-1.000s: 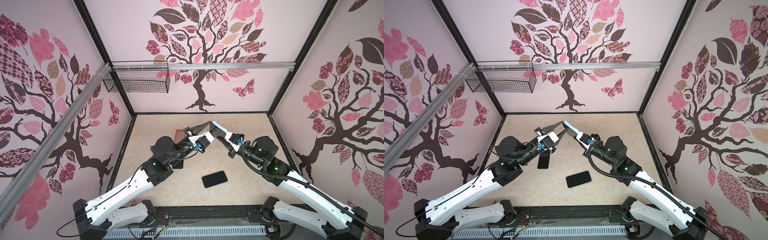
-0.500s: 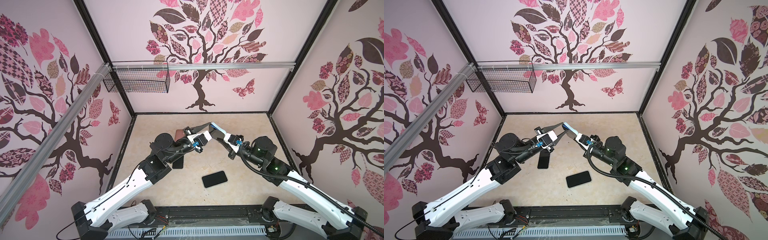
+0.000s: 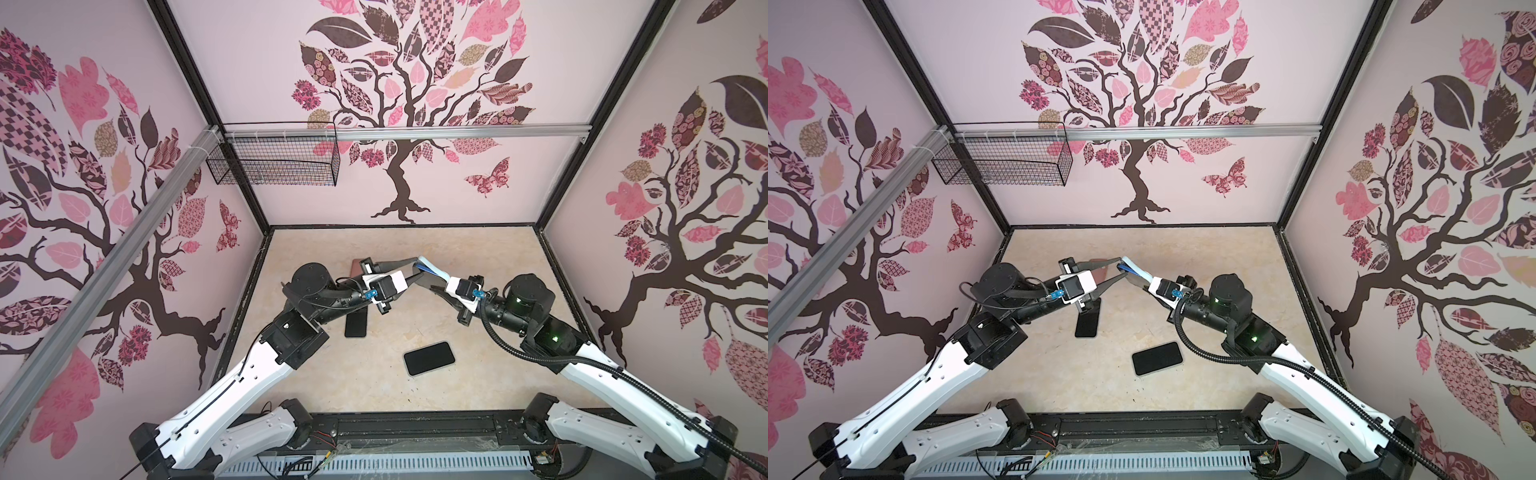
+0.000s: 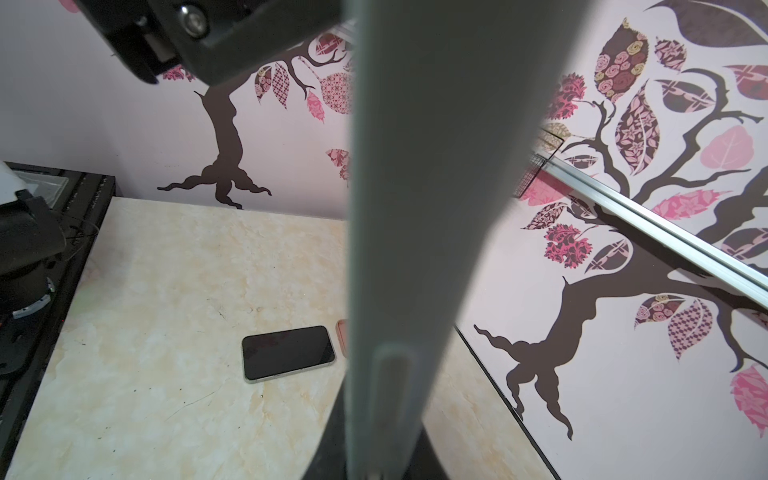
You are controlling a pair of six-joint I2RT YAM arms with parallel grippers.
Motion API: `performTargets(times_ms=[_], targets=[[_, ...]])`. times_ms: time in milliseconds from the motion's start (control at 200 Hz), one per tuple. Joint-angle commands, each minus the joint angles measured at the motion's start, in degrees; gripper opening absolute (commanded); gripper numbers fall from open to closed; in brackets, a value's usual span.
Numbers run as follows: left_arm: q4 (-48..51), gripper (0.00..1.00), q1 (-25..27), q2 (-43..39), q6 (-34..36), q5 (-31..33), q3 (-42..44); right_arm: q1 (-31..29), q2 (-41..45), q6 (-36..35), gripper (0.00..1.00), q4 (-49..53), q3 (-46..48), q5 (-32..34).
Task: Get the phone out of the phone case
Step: 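Pull the grippers apart to peel the pale case edge off the phone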
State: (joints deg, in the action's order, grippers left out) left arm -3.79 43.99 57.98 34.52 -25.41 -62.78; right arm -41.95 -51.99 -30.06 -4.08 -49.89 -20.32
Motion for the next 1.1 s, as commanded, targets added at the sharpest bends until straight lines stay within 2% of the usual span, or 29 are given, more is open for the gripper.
performTargets(times_ms=[0,240,475,655,820,1095], targets=[[9.9,0.3,0.5,3.4,-1.8,-8.4,3.0,-3.8,1.4,-5.4,0.0,-6.1,-4.9,-12.4],[11.8,0.3,-3.0,4.5,-4.7,-19.3,2.9,-3.8,2.0,-5.3,0.0,-5.6,-5.4,-14.1],[17.5,0.3,-3.9,6.5,-2.7,-25.8,1.8,-3.8,1.9,-3.6,0.0,-6.4,-5.9,-15.3],[16.9,0.31,-4.7,7.5,-3.5,-29.5,2.8,-3.8,1.7,-1.5,0.0,-9.0,-5.8,-16.7],[16.6,0.3,-6.0,8.2,-3.9,-35.5,3.2,-3.8,1.6,0.6,0.0,-11.4,-5.8,-17.3],[14.7,0.12,-6.5,7.6,-4.1,-35.1,2.8,-3.8,1.8,1.9,0.0,-11.9,-4.1,-16.3]])
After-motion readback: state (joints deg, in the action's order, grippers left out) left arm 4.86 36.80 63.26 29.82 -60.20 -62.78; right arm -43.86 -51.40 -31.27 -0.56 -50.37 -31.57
